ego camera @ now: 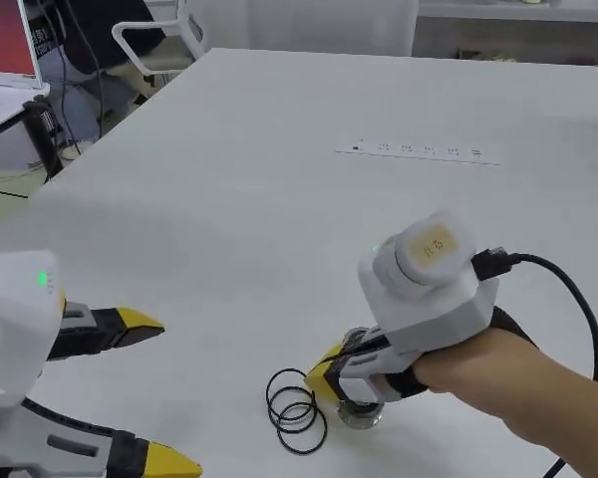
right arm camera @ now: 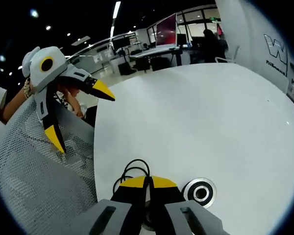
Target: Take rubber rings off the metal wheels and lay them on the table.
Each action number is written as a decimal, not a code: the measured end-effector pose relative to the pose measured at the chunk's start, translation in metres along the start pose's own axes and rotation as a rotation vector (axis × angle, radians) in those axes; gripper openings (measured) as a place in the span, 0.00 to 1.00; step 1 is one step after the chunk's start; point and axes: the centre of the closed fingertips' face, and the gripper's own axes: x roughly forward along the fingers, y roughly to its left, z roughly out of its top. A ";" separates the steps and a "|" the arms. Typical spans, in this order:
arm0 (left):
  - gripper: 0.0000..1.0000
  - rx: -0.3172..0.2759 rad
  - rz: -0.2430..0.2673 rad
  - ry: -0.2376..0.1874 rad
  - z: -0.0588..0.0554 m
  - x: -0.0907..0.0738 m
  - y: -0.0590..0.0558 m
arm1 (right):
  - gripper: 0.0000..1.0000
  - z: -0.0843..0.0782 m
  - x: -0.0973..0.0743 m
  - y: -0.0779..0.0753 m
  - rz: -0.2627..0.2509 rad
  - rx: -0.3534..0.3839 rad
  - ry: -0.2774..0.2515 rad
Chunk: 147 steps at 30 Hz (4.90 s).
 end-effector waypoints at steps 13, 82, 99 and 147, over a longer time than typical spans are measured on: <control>0.72 -0.003 -0.003 0.000 0.000 0.000 -0.001 | 0.04 0.008 -0.012 -0.010 -0.025 0.019 -0.042; 0.48 0.122 -0.174 -0.365 0.161 0.079 0.022 | 0.28 -0.029 -0.039 -0.058 -0.070 -0.021 -0.072; 0.28 0.082 -0.137 -0.261 0.105 0.132 0.017 | 0.25 -0.028 -0.033 -0.057 -0.070 -0.073 -0.080; 0.07 0.091 -0.178 -0.180 0.081 0.153 0.000 | 0.00 -0.035 -0.036 -0.062 -0.086 -0.180 -0.021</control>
